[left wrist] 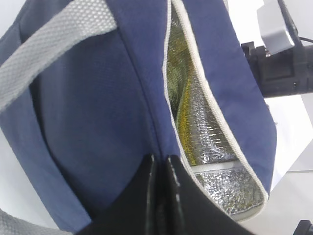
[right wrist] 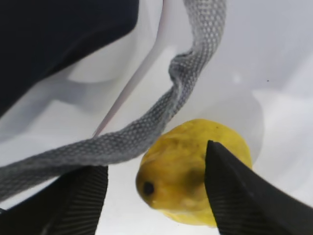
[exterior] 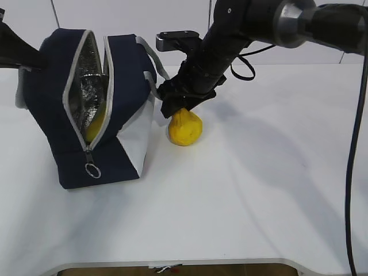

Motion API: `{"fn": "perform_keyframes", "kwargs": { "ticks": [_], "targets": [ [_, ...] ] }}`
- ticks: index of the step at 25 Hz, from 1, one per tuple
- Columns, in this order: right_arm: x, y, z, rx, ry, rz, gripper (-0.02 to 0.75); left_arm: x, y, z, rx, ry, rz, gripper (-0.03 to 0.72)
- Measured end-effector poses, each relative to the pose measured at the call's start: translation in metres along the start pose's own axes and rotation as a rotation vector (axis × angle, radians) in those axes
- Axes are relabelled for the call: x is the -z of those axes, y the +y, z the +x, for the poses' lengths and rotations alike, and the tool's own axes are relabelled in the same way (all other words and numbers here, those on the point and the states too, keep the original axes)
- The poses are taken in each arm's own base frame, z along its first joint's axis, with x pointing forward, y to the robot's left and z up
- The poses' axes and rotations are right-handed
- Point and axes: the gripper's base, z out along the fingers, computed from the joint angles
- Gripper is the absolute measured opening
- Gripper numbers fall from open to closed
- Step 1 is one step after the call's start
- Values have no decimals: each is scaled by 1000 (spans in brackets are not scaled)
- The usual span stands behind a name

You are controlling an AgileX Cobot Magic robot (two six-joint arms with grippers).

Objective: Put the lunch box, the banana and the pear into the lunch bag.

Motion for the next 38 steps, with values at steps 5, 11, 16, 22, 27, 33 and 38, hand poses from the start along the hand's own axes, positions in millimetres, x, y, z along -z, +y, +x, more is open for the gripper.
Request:
{"fn": "perform_keyframes", "kwargs": {
  "ticks": [5,11,16,22,27,33,38],
  "targets": [
    [-1,-3,1,18,11,25,498,0,0,0,0,0,0,1],
    [-4,-4,1,27,13,36,496,0,0,0,0,3,2,1],
    [-3,-7,2,44,25,59,426,0,0,0,0,4,4,1],
    [-2,-8,3,62,51,75,297,0,0,1,0,6,4,1],
    [9,-4,5,75,147,51,276,0,0,1,0,6,4,1],
    [25,-4,3,105,178,92,271,0,0,1,-1,7,3,1],
    [74,3,-6,126,106,173,270,0,-1,0,1,4,6,1]
  ]
}}
